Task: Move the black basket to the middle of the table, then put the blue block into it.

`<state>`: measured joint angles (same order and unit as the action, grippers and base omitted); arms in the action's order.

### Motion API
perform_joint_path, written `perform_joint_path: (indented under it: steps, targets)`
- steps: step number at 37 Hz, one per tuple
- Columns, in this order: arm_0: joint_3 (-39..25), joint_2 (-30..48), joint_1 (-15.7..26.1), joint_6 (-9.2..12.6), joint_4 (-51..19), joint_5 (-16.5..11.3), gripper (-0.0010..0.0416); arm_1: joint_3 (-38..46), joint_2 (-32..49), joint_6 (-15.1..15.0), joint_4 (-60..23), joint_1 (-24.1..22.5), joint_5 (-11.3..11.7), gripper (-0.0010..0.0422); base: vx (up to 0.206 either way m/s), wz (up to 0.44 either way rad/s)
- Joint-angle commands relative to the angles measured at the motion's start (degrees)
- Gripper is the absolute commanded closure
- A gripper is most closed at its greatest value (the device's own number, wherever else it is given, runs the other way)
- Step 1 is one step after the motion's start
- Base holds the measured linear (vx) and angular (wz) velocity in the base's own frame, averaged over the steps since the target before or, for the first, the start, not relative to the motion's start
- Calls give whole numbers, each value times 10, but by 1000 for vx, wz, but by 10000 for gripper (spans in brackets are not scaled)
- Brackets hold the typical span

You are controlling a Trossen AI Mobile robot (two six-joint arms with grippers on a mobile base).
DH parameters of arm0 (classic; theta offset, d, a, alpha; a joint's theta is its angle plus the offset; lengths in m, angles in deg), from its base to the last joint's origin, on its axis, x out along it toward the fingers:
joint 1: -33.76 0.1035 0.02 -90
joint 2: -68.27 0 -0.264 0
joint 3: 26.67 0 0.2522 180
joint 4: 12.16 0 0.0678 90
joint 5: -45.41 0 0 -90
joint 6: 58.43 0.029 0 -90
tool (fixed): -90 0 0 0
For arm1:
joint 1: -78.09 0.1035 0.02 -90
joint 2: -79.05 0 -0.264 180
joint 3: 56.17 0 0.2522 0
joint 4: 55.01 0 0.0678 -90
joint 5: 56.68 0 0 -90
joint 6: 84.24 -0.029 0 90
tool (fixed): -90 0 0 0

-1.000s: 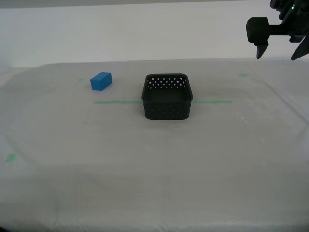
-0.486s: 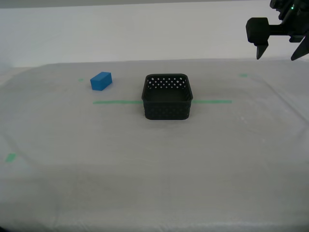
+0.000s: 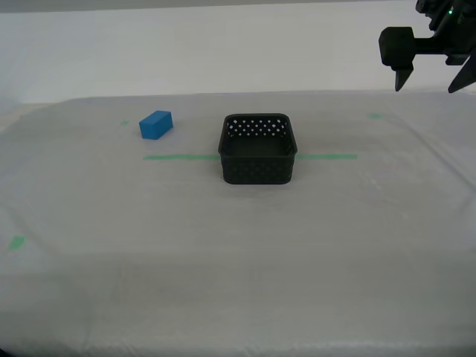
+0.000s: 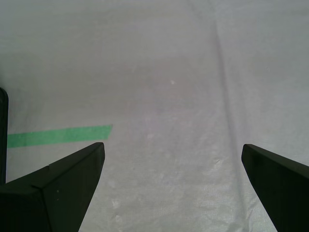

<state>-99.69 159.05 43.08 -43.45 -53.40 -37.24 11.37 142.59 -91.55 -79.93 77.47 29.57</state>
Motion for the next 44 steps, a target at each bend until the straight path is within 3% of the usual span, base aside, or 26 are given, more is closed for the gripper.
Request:
perform_joint_path:
  steps: [1,11,28,35,44]
  targets:
    - [0,0,0,0,1,0,7,25,19,-8,-23,-7,-4,412,0,0]
    - [0,0,0,0,1,0,7,97,86,-10,-82,-26,-9,412,0,0]
    - [0,0,0,0,1,0,7,273,236,-37,-208,-55,-9,412,0,0]
    - [0,0,0,0,1,0,7,306,280,-37,-219,-60,-35,412,0,0]
    - [0,0,0,0,2,0,7,344,330,-39,-257,-62,-35,412,0,0]
